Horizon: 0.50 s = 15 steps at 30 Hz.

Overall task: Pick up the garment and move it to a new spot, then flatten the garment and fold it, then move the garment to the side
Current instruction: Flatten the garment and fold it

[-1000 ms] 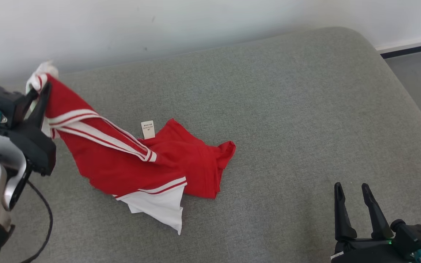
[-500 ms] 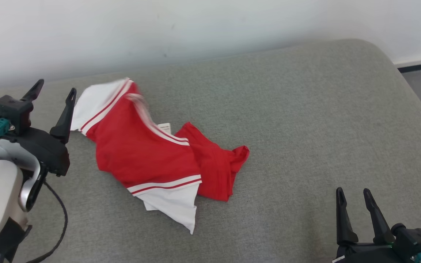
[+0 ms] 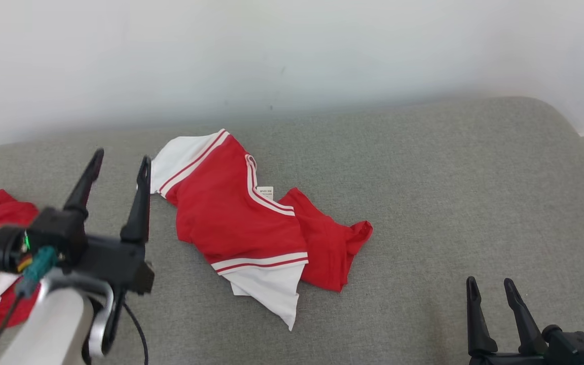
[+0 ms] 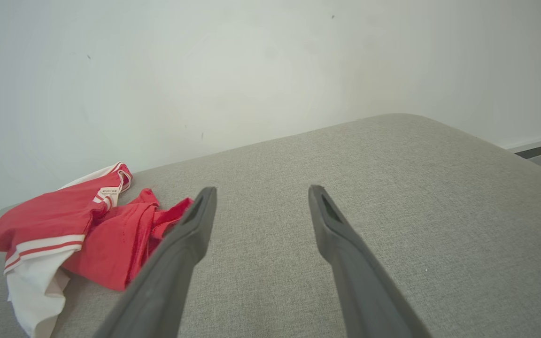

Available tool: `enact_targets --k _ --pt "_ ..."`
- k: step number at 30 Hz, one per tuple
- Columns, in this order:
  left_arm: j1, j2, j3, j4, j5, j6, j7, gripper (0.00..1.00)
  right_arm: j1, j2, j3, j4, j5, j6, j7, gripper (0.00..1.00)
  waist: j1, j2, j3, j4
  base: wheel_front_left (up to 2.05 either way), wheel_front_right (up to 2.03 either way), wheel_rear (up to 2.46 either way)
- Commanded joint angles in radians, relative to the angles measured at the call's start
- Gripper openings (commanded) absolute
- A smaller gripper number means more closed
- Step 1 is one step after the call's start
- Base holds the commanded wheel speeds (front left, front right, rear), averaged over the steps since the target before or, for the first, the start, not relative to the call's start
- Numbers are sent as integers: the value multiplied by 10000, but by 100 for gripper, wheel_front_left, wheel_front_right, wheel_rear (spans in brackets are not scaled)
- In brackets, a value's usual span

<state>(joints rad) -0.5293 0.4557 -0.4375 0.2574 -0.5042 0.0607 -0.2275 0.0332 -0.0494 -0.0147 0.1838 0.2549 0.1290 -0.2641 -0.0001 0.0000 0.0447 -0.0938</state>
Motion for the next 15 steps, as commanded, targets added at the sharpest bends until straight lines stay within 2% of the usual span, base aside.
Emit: enact_targets --k 1,5,8,11,15 --pt "621 -65 107 -360 -103 292 -130 100 142 -17 -9 -18 -17 35 -5 100 1 0 -146 132 0 0 0" --pt "1768 -149 355 -1061 -81 823 -289 100 196 -17 -72 -47 -100 35 -5 100 1 0 -187 195 0 0 0" --pt "2479 -249 356 -1312 -114 975 -338 100 236 -17 -106 -71 -133 35 -5 100 1 0 -202 272 0 0 0" --pt "2825 -444 -20 -1423 -62 874 -268 100 267 -16 -106 -90 -191 35 -5 100 1 0 -214 345 0 0 0" --pt "2718 -899 -873 -1327 158 529 40 100 183 -17 -29 -75 -195 35 -5 100 1 0 -141 392 0 0 0"
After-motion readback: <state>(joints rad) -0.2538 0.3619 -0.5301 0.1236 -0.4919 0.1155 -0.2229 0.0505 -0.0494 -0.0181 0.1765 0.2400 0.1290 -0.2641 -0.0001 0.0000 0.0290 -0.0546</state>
